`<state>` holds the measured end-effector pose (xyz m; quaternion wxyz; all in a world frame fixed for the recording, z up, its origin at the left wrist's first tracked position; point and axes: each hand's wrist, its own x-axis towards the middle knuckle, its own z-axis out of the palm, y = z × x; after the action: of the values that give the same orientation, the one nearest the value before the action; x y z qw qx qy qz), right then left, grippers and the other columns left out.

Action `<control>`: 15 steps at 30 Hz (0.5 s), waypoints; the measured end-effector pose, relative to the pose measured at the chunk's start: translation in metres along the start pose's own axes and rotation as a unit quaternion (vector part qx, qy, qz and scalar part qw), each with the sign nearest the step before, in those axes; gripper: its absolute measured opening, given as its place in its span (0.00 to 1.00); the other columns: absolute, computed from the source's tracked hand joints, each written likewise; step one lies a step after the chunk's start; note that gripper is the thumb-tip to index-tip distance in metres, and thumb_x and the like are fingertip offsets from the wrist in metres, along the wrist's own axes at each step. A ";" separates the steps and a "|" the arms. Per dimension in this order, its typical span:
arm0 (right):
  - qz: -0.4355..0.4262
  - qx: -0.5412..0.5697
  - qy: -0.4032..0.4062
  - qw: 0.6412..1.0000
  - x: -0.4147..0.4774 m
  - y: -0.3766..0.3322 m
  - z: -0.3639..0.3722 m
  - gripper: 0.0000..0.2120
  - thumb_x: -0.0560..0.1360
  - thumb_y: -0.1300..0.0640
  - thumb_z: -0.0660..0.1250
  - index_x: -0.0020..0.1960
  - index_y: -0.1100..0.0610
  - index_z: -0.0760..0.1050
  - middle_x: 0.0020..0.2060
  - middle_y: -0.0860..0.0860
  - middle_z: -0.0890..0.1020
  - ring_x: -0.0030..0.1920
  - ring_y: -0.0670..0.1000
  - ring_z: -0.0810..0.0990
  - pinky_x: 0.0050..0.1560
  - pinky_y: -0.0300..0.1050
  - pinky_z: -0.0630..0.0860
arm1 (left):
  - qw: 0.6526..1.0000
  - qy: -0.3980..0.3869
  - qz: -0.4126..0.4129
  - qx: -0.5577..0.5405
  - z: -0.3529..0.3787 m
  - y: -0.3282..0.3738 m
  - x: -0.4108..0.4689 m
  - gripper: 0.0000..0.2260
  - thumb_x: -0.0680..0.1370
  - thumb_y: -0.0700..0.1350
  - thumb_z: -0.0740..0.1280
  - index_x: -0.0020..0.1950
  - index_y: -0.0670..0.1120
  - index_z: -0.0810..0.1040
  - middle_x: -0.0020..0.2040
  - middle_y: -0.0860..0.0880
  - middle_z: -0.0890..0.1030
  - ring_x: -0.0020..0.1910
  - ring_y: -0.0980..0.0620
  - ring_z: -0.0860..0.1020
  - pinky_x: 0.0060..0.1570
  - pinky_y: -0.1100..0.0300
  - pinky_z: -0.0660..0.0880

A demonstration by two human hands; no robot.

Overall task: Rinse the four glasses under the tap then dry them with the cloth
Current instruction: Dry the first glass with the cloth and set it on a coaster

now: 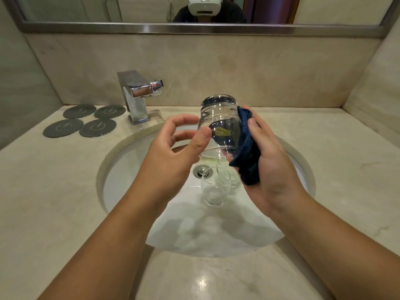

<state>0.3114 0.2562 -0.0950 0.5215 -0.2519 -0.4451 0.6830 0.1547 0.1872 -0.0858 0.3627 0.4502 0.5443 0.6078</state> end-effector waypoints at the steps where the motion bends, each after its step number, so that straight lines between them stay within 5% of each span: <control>1: -0.016 -0.015 0.012 1.000 -0.001 0.000 0.000 0.16 0.86 0.53 0.64 0.71 0.48 0.79 0.63 0.52 0.86 0.65 0.54 0.84 0.65 0.57 0.75 | 1.000 0.001 0.004 -0.003 0.000 0.000 0.000 0.13 0.71 0.63 0.77 0.53 0.66 0.83 0.53 0.56 0.87 0.55 0.54 0.87 0.60 0.52 0.82; 4: -0.071 -0.067 0.018 0.995 -0.004 -0.001 0.000 0.15 0.84 0.54 0.67 0.69 0.45 0.81 0.64 0.49 0.86 0.67 0.54 0.83 0.74 0.60 0.73 | 1.000 0.003 0.004 -0.012 0.002 -0.001 -0.001 0.20 0.68 0.63 0.78 0.58 0.60 0.82 0.55 0.52 0.88 0.55 0.51 0.87 0.62 0.48 0.82; 8: -0.098 -0.133 0.008 0.986 -0.008 0.001 0.002 0.16 0.85 0.56 0.67 0.70 0.44 0.80 0.65 0.46 0.85 0.69 0.50 0.81 0.74 0.58 0.73 | 0.999 0.025 -0.013 0.015 0.004 0.000 -0.002 0.34 0.64 0.67 0.79 0.64 0.52 0.79 0.56 0.50 0.87 0.55 0.51 0.88 0.65 0.43 0.81; 15: -0.073 -0.123 0.011 0.990 -0.007 -0.004 0.004 0.15 0.85 0.56 0.65 0.69 0.45 0.81 0.64 0.48 0.85 0.66 0.51 0.83 0.72 0.57 0.75 | 0.993 -0.015 -0.090 -0.079 0.002 0.007 -0.003 0.29 0.70 0.53 0.82 0.67 0.45 0.79 0.54 0.44 0.88 0.55 0.44 0.88 0.58 0.53 0.85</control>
<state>0.3123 0.2483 -0.0906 0.5400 -0.2888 -0.5370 0.5802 0.1577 0.1836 -0.0795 0.4589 0.3783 0.5274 0.6067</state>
